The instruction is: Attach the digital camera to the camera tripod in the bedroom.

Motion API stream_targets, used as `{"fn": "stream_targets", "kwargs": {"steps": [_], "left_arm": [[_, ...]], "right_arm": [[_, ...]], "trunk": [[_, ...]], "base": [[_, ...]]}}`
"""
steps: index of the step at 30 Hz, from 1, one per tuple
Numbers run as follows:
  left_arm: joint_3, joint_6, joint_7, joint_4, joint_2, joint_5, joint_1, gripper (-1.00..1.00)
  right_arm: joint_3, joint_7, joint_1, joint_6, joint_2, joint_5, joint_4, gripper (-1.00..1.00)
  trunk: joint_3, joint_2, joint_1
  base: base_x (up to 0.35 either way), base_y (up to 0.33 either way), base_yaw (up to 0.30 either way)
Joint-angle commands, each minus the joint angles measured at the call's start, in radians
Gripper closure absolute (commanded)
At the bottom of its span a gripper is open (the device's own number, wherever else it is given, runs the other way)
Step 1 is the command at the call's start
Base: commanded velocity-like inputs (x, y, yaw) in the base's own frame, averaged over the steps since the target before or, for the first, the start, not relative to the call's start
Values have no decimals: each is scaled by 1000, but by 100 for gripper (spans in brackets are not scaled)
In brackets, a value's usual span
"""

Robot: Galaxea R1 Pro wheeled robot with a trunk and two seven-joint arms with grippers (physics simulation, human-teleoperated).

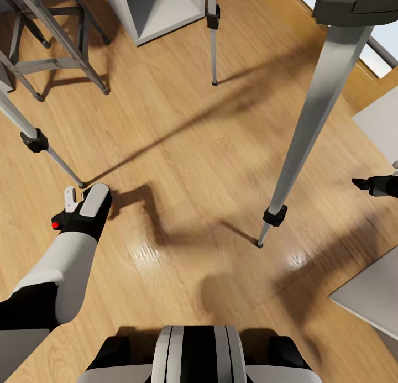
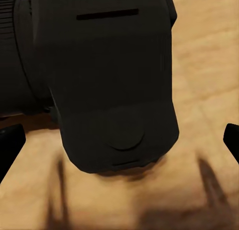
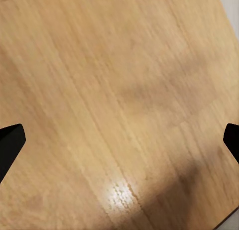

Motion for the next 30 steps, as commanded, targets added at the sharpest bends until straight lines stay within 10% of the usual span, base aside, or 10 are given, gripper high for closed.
{"fn": "stream_targets", "kwargs": {"steps": [1,13,14,30], "left_arm": [[0,-4,1,-1,0,5,0,-100],[-1,-4,-1,-1,0,2,1,-100],[-1,-4,0,-1,0,0,1,100],[2,-4,-1,-1,0,-7,4,100]], "right_arm": [[0,7,-1,4,0,6,-1,-100],[0,7,-1,4,0,6,-1,-100],[0,7,-1,4,0,6,-1,-100],[0,7,-1,4,0,6,-1,-100]], "trunk": [[-1,0,0],[-1,0,0],[-1,0,0],[-1,0,0]], "base": [[0,0,0],[0,0,0],[0,0,0],[0,0,0]]}}
